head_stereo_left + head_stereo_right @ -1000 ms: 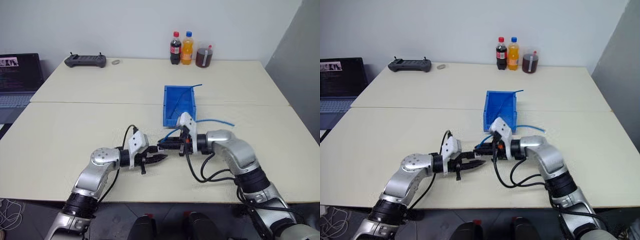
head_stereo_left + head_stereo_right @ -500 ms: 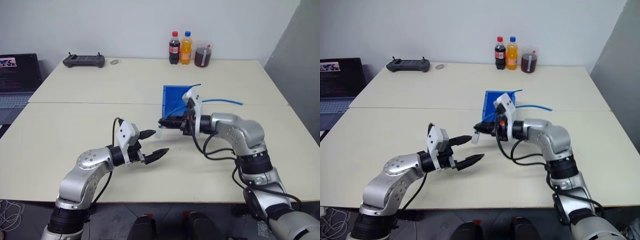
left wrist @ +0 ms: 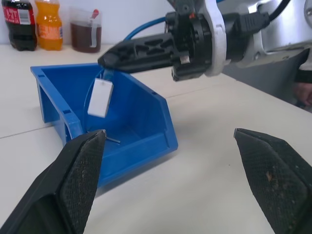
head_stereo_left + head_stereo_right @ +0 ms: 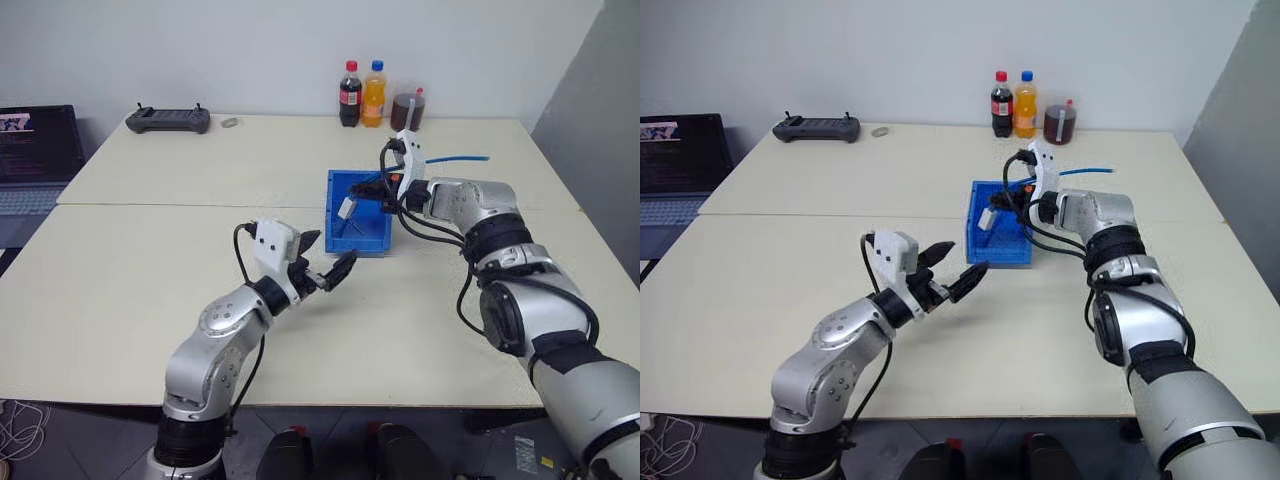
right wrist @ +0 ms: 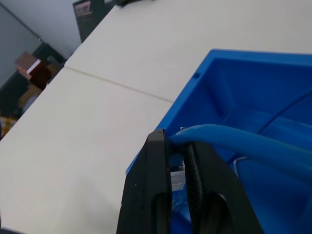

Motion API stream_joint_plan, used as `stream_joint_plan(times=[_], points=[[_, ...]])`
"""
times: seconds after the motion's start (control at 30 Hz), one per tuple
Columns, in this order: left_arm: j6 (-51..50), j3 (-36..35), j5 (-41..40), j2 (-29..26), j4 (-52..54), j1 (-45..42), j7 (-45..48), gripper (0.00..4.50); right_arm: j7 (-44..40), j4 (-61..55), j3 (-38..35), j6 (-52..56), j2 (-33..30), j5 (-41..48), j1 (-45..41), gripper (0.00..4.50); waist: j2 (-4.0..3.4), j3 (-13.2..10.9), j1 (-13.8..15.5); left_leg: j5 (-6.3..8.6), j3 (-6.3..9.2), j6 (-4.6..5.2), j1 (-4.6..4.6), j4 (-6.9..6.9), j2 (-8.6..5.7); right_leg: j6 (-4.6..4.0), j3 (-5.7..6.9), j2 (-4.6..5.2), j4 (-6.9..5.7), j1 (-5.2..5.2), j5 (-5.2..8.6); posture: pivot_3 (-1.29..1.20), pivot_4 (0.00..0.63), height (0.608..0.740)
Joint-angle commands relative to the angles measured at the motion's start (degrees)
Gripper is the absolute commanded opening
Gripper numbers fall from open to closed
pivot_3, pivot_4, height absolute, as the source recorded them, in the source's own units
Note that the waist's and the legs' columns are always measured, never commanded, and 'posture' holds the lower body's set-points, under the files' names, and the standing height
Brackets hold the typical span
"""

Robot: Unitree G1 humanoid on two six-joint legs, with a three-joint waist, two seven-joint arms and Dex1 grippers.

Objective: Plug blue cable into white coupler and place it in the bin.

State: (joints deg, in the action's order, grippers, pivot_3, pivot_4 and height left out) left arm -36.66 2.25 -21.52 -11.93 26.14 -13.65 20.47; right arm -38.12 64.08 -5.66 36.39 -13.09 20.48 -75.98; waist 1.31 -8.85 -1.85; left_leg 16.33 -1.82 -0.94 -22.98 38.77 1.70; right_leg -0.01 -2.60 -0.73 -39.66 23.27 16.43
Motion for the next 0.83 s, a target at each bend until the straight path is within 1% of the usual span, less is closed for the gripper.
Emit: stream_joint_plan(times=[0.03, 0.07, 0.17, 0.23, 0.47, 0.6, 0.67, 0.77, 0.83], points=[[1.5, -0.8, 3.0, 0.8, 0.6, 0.4, -4.6, 4.5, 1.0, 4.6, -2.0, -4.8, -0.4, -1.8, -3.5, 1.32, -0.01, 0.0, 0.0, 0.0, -0.02, 0.0, 0.0, -0.01, -0.01, 0.0, -0.03, 0.0, 0.0, 0.0, 0.0, 0.0, 0.15, 0.74], [1.7, -0.7, 3.3, 0.9, 0.8, 0.7, -4.8, 4.5, 1.1, 5.3, -2.3, -5.4, -0.4, -2.2, -3.7, 1.62, -0.01, 0.0, 0.0, 0.0, 0.0, 0.0, 0.0, -0.01, 0.0, 0.0, -0.01, 0.0, 0.01, 0.0, 0.0, 0.0, 0.15, 0.74], [1.9, -0.3, 2.7, 1.5, 1.4, 0.7, -5.0, 4.5, 1.6, 6.6, -3.3, -6.6, -0.3, -2.7, -4.4, 2.2, -0.02, 0.0, 0.0, 0.0, -0.01, -0.01, -0.01, -0.01, 0.0, 0.0, -0.01, 0.01, 0.01, 0.0, 0.0, 0.0, 0.15, 0.74], [1.8, -0.1, 2.5, 1.8, 1.4, 0.5, -5.0, 4.5, 1.8, 7.0, -3.8, -7.2, -0.3, -3.2, -4.6, 2.72, -0.02, 0.0, 0.0, 0.0, -0.01, -0.01, -0.02, 0.0, -0.01, 0.0, -0.01, 0.01, 0.01, 0.0, 0.0, 0.0, 0.15, 0.74], [1.5, -0.2, 2.1, 1.9, -0.3, -1.4, -4.3, 4.5, 2.1, 5.8, -4.1, -8.5, -2.4, -4.7, -5.3, 4.11, -0.03, 0.0, 0.1, 0.0, -0.01, -0.02, -0.02, 0.0, -0.01, 0.01, -0.01, 0.01, 0.02, 0.0, 0.0, 0.0, 0.15, 0.74], [1.3, -0.5, 2.1, 1.7, -0.7, -1.7, -4.5, 4.5, 0.0, 1.4, -2.8, -6.4, -4.1, -5.5, -4.1, 4.11, -0.08, -0.1, 0.1, 0.0, -0.01, -0.02, -0.03, -0.01, -0.01, 0.01, -0.01, 0.01, 0.05, 0.0, 0.0, 0.0, 0.15, 0.74], [1.1, -0.8, 2.1, 1.7, -0.8, -1.6, -4.7, 4.5, -2.1, -5.4, -0.9, -3.7, -5.2, -6.1, -0.9, 4.11, -0.08, -0.1, 0.1, 0.0, 0.0, -0.02, -0.04, -0.01, -0.01, 0.01, 0.0, 0.01, 0.07, 0.0, 0.0, 0.0, 0.15, 0.74], [0.5, -1.3, 2.6, 1.5, -0.8, -1.1, -5.7, 4.5, -3.3, -24.4, 1.9, 3.4, -7.3, -5.2, 9.0, 4.11, -0.08, -0.1, 0.2, 0.0, 0.04, -0.02, -0.05, -0.04, 0.0, 0.01, 0.04, 0.01, 0.13, -0.02, 0.0, 0.0, 0.15, 0.74], [0.5, -1.8, 2.8, 1.3, -0.5, -0.9, -6.4, 4.5, -1.8, -38.4, 2.1, 8.7, -8.4, -3.5, 16.5, 4.11, -0.08, -0.1, 0.3, 0.0, 0.1, -0.03, -0.07, -0.04, 0.0, 0.02, 0.08, 0.01, 0.17, -0.05, -0.01, 0.0, 0.15, 0.74]])
